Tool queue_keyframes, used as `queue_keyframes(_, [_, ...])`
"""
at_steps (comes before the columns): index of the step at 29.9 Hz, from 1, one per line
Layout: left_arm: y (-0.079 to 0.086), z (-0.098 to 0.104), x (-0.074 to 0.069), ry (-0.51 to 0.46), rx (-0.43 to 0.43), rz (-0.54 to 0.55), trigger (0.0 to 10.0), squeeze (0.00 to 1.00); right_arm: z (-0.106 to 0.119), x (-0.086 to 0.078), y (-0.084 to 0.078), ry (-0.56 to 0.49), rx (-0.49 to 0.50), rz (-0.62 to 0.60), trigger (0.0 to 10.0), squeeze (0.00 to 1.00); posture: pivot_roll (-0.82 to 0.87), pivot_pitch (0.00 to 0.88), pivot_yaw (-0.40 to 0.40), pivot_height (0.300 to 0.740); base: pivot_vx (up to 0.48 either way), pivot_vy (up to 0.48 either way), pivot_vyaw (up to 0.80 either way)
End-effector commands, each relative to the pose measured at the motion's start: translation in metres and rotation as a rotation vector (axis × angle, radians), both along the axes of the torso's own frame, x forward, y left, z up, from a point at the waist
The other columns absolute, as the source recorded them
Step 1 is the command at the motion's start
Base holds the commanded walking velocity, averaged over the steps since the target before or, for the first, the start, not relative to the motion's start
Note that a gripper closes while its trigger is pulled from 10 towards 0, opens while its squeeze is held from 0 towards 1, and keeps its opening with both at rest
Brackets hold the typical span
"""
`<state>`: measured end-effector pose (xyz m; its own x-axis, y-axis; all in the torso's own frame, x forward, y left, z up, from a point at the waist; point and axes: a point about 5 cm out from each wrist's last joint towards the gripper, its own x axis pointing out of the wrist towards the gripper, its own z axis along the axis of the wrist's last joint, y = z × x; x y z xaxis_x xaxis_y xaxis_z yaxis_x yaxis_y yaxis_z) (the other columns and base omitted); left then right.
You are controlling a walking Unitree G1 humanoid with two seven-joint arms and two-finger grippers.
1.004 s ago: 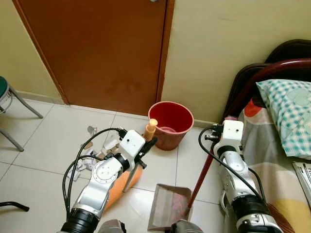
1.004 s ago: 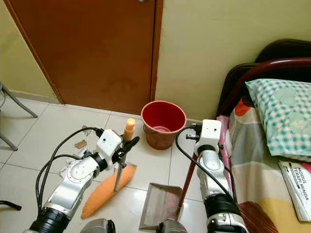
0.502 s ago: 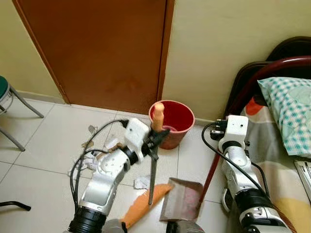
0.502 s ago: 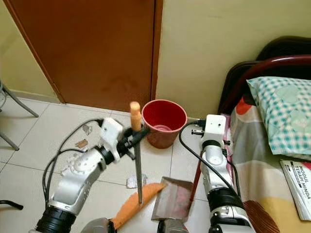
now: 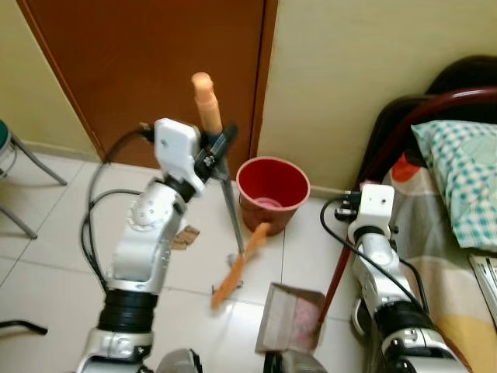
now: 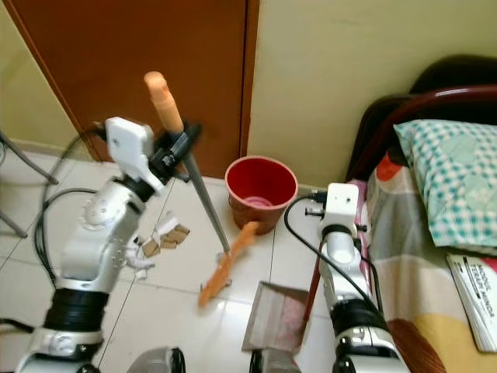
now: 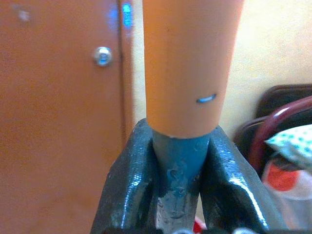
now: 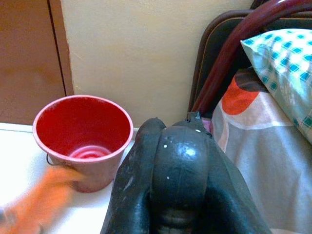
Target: Sweep floor
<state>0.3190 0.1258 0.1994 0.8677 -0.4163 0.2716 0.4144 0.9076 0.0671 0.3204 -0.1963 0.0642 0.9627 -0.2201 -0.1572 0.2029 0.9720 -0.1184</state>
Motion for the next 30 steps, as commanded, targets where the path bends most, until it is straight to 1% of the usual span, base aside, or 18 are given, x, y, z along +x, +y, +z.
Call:
queue_keyframes(1, [0.014,-0.008,0.0,-0.002,0.055,0.063,10.0,0.0,0.001,0.002,0.001,0.008,-0.019,0.014,10.0,0.0,0.03,0.091,-0.045,0.74,0.0,0.0,0.0])
queue_keyframes(2, [0.018,-0.015,-0.001,0.014,0.073,0.078,10.0,0.0,0.0,0.003,0.001,0.009,-0.017,0.017,10.0,0.0,0.03,0.091,-0.044,0.74,0.0,0.0,0.0])
queue_keyframes(3, [0.019,-0.016,-0.001,0.018,0.076,0.081,10.0,0.0,0.0,0.003,0.001,0.01,-0.016,0.017,10.0,0.0,0.03,0.091,-0.044,0.74,0.0,0.0,0.0])
queue_keyframes(5, [0.022,-0.031,-0.003,0.064,0.1,0.093,10.0,0.0,-0.001,0.003,0.002,0.014,-0.01,0.022,10.0,0.0,0.03,0.091,-0.043,0.74,0.0,0.0,0.0])
queue_keyframes(7, [0.023,-0.041,-0.005,0.095,0.114,0.095,10.0,0.0,-0.001,0.003,0.003,0.017,-0.007,0.025,10.0,0.0,0.03,0.09,-0.045,0.74,0.0,0.0,0.0])
queue_keyframes(11, [0.015,-0.062,-0.011,0.16,0.13,0.069,10.0,0.0,-0.002,0.004,0.005,0.024,-0.006,0.04,10.0,0.0,0.04,0.088,-0.047,0.74,0.0,0.0,0.0])
queue_keyframes(15, [0.005,-0.069,-0.014,0.189,0.121,0.037,10.0,0.0,-0.003,0.005,0.005,0.028,-0.003,0.043,10.0,0.0,0.04,0.088,-0.047,0.74,0.0,0.0,0.0])
queue_keyframes(16, [0.003,-0.07,-0.015,0.196,0.109,0.031,10.0,0.0,-0.003,0.005,0.005,0.03,-0.001,0.042,10.0,0.0,0.03,0.089,-0.047,0.74,0.0,0.0,0.0])
queue_keyframes(17, [-0.002,-0.072,-0.016,0.22,0.068,0.019,10.0,0.0,-0.003,0.005,0.005,0.032,0.002,0.041,10.0,0.0,0.03,0.089,-0.047,0.74,0.0,0.0,0.0])
queue_keyframes(18, [-0.005,-0.073,-0.017,0.232,0.047,0.014,10.0,0.0,-0.003,0.005,0.005,0.033,0.003,0.041,10.0,0.0,0.03,0.089,-0.046,0.74,0.0,0.0,0.0])
queue_keyframes(20, [-0.01,-0.074,-0.018,0.267,-0.029,0.007,10.0,0.0,-0.003,0.005,0.005,0.033,0.008,0.036,10.0,0.0,0.03,0.089,-0.046,0.74,0.0,0.0,0.0])
queue_keyframes(21, [-0.015,-0.074,-0.018,0.288,-0.086,0.002,10.0,0.0,-0.003,0.006,0.005,0.031,0.013,0.034,10.0,0.0,0.03,0.089,-0.046,0.74,0.0,0.0,0.0])
queue_keyframes(22, [-0.017,-0.073,-0.018,0.294,-0.105,-0.001,10.0,0.0,-0.003,0.006,0.006,0.03,0.014,0.034,10.0,0.0,0.03,0.089,-0.046,0.74,0.0,0.0,0.0])
queue_keyframes(24, [-0.023,-0.072,-0.018,0.324,-0.188,-0.004,10.0,0.0,-0.002,0.007,0.008,0.027,0.02,0.038,10.0,0.0,0.03,0.094,-0.043,0.74,0.0,0.0,0.0])
queue_keyframes(25, [-0.023,-0.072,-0.018,0.324,-0.188,-0.004,10.0,0.0,-0.002,0.007,0.008,0.027,0.02,0.038,10.0,0.0,0.03,0.094,-0.043,0.74,0.0,0.0,0.0])
queue_keyframes(26, [-0.024,-0.071,-0.018,0.338,-0.228,0.003,10.0,0.0,-0.002,0.008,0.01,0.025,0.026,0.042,10.0,0.0,0.03,0.094,-0.043,0.74,0.0,0.0,0.0])
queue_keyframes(29, [-0.025,-0.067,-0.016,0.361,-0.287,0.022,10.0,0.0,-0.001,0.009,0.014,0.021,0.04,0.051,10.0,0.0,0.03,0.101,-0.042,0.74,0.0,0.0,0.0])
queue_keyframes(30, [-0.024,-0.067,-0.016,0.364,-0.293,0.027,10.0,0.0,0.0,0.009,0.014,0.02,0.043,0.052,10.0,0.0,0.02,0.111,-0.044,0.74,0.0,0.0,0.0])
